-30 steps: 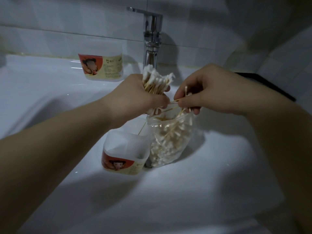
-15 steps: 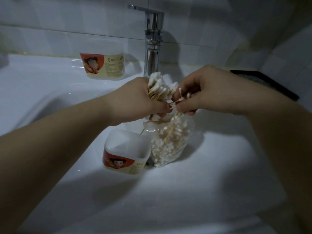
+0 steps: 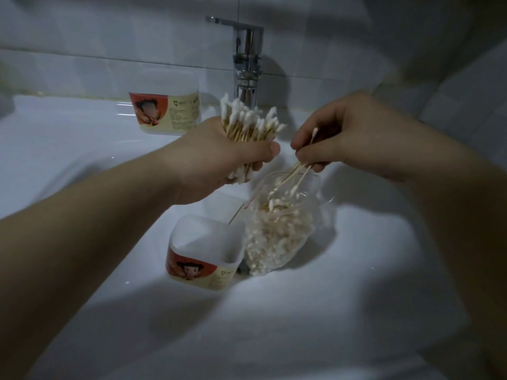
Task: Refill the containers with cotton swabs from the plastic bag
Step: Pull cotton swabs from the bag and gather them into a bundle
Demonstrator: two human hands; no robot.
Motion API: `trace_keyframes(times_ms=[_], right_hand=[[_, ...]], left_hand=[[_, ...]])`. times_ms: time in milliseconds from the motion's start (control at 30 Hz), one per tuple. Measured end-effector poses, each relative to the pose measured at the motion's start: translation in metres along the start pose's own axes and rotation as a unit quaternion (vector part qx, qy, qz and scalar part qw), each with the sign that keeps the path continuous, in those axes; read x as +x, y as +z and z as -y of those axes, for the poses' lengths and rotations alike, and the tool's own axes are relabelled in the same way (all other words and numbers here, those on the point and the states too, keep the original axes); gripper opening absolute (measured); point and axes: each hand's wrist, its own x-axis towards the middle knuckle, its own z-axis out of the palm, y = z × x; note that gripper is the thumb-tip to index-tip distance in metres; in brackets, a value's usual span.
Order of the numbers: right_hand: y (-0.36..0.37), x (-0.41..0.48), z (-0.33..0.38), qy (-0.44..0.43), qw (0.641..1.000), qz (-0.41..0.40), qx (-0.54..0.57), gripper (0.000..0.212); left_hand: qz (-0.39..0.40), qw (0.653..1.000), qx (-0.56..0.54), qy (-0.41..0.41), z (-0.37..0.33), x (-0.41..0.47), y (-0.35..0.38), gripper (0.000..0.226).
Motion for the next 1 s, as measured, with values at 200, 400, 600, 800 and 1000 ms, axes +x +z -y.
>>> trace_keyframes(times_ms=[200,400,600,800,1000], right_hand=[[-0.001,0.0,0.0,-0.019,1.0,0.004,0.022,0.016],[-0.003,-0.001,0.002,-0.06,0.997,-0.003,0.053,0.021],[0.002,0.001,0.002,-0.083,0.99,-0.008,0.112,0.026],[0.005,0.004,0.001,-0.058,0.989,-0.022,0.133,0.034],[0.005,0.005,0.001,-0.031,0.982,-0.019,0.187,0.025]], left_hand=[[-0.05,0.997,-0.051,0.031,-0.002,-0.001,0.004,0.008],[-0.033,0.997,-0.039,0.05,0.0,0.0,0.006,0.022],[0.011,0.998,-0.006,0.069,0.007,-0.001,0.007,0.03],[-0.017,0.998,0.008,0.056,0.006,-0.002,0.009,0.013],[-0.028,0.994,0.077,0.077,0.005,-0.004,0.009,0.009]])
